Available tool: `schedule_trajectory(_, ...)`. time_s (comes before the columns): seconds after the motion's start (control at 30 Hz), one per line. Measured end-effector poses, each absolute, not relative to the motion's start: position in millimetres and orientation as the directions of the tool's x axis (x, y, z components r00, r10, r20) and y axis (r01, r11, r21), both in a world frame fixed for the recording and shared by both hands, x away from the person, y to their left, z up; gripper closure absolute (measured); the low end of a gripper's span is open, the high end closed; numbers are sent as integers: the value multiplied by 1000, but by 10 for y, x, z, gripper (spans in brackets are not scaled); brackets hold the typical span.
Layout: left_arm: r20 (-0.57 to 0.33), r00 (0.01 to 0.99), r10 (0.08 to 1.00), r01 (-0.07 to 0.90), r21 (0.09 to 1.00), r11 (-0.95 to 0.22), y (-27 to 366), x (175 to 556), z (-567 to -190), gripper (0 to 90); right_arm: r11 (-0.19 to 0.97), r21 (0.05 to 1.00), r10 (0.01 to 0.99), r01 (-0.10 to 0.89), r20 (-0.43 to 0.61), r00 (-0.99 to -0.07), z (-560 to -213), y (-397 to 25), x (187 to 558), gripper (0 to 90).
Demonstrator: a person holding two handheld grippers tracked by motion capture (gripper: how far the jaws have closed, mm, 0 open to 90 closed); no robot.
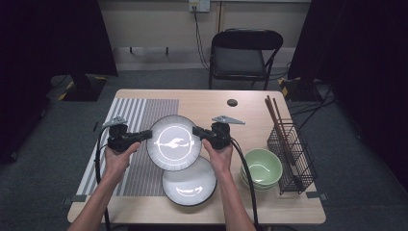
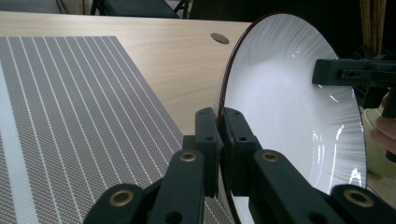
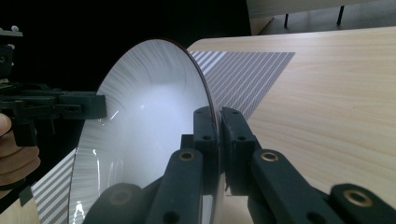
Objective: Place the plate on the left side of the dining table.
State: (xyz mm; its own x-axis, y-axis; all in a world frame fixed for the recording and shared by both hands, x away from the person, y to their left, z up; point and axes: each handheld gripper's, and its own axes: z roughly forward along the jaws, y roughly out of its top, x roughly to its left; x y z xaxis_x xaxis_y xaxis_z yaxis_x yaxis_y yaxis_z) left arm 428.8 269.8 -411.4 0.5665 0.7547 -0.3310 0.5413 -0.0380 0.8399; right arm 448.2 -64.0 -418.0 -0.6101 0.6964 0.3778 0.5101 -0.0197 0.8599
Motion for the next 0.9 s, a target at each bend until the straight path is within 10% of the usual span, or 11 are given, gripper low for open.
schedule_trajectory(0.9,-312,529,789,527,850,-17,3000,4377,-3935,862,30,871,675,490,344,-653,-3917,-291,4731,855)
